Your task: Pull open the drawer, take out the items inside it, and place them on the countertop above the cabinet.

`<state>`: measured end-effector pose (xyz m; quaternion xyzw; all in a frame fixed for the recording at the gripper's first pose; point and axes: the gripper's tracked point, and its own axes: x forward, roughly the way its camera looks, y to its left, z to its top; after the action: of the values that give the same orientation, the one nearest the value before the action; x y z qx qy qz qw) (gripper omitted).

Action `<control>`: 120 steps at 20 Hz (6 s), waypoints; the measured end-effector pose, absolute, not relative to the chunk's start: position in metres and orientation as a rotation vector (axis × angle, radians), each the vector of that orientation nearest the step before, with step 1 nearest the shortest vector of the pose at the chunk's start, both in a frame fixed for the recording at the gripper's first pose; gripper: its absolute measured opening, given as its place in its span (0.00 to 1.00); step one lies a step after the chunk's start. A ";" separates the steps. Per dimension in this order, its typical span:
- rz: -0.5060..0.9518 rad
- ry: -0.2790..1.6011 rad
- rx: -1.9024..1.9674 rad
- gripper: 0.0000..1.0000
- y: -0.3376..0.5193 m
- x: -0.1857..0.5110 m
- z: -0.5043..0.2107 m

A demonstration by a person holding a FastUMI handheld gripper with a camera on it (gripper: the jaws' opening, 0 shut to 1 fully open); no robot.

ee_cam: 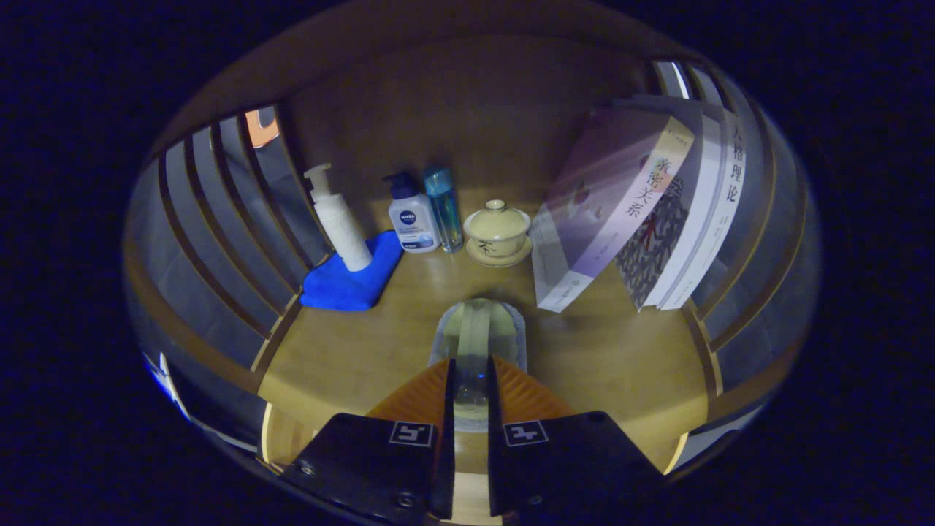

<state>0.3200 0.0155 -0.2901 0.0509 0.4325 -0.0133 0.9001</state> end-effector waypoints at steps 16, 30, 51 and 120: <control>-0.067 0.858 0.027 0.52 0.005 0.308 -0.288; 0.059 0.679 0.010 0.90 0.046 0.176 -0.217; 0.151 0.287 -0.054 0.99 0.093 0.010 -0.248; -0.160 0.397 -0.069 1.00 0.047 0.182 -0.406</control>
<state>0.1819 0.0469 -0.4060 -0.0345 0.1970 -0.0792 0.9766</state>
